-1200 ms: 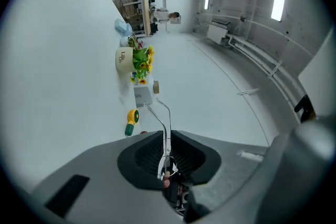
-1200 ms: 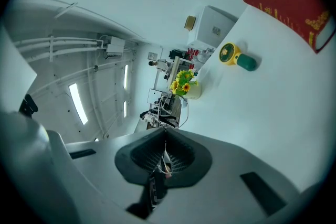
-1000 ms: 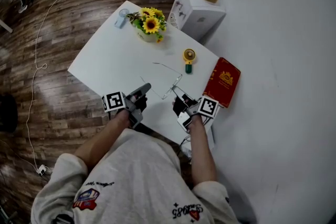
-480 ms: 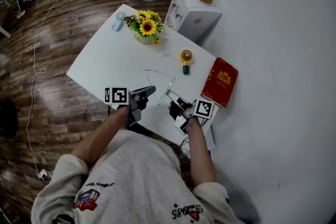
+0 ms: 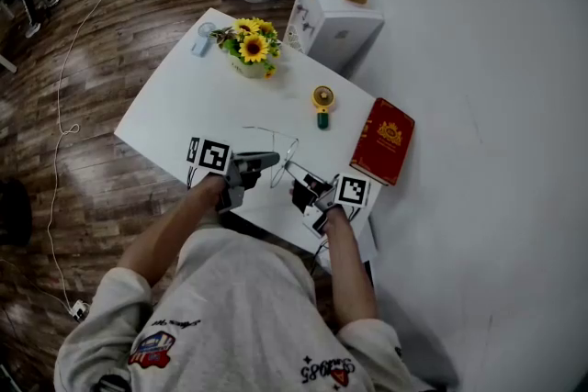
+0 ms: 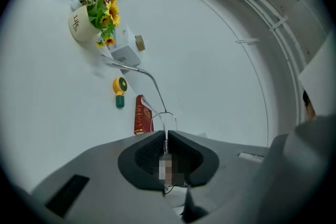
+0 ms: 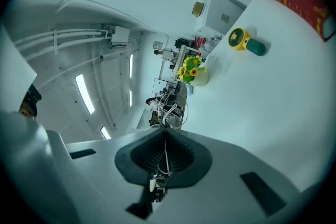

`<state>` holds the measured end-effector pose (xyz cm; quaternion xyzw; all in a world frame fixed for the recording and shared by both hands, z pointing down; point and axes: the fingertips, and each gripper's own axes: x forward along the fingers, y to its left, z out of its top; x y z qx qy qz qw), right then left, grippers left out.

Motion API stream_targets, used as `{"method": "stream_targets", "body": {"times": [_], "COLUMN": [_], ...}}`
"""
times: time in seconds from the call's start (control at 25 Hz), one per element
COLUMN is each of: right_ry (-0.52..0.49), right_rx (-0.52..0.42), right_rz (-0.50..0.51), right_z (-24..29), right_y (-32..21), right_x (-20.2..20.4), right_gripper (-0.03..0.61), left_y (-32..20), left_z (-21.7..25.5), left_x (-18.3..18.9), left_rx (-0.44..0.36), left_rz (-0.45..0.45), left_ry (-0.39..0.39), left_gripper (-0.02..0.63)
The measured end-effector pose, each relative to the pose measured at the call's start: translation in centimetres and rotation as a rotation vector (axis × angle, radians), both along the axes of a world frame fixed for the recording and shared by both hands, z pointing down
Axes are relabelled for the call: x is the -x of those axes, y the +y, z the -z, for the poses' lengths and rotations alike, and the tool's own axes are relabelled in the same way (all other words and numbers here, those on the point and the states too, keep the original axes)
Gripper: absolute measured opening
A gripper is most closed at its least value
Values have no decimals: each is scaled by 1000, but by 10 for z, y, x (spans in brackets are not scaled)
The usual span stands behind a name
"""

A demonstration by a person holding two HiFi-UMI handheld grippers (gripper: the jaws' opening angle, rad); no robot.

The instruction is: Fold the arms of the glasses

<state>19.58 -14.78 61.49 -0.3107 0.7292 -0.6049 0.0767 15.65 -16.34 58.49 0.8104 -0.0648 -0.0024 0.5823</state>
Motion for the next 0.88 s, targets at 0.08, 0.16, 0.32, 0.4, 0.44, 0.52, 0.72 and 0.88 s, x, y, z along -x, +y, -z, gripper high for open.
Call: {"method": "stream_targets", "body": {"times": [0.08, 0.16, 0.32, 0.4, 0.44, 0.52, 0.72, 0.88], "right_ry": [-3, -3, -19, -10, -5, -7, -22, -30], "right_rx": [-3, 2, -8, -7, -6, -12, -31, -45], "right_rz": [-2, -13, -25, -32, -34, -34, -23, -9], "right_z": [1, 1, 4, 2, 2, 2, 7, 10], "right_y": [-1, -1, -3, -3, -2, -2, -3, -2], "right_x": [-1, -3, -6, -10, -11, -12, -11, -6], "right_gripper": [11, 11, 11, 11, 11, 11, 11, 11], "left_y": [-1, -1, -2, 4, 5, 2, -2, 1], "left_z": [1, 2, 7, 15, 17, 12, 8, 10], "left_x": [0, 2, 3, -1, -2, 1, 1, -4], "left_rx": [-9, 18, 49, 141, 165, 103, 26, 52], "left_rz": [7, 26, 45, 58, 62, 59, 41, 18], "left_ry": [2, 11, 37, 94, 109, 74, 22, 44], "left_gripper": [9, 11, 49, 49, 49, 49, 13, 12]}}
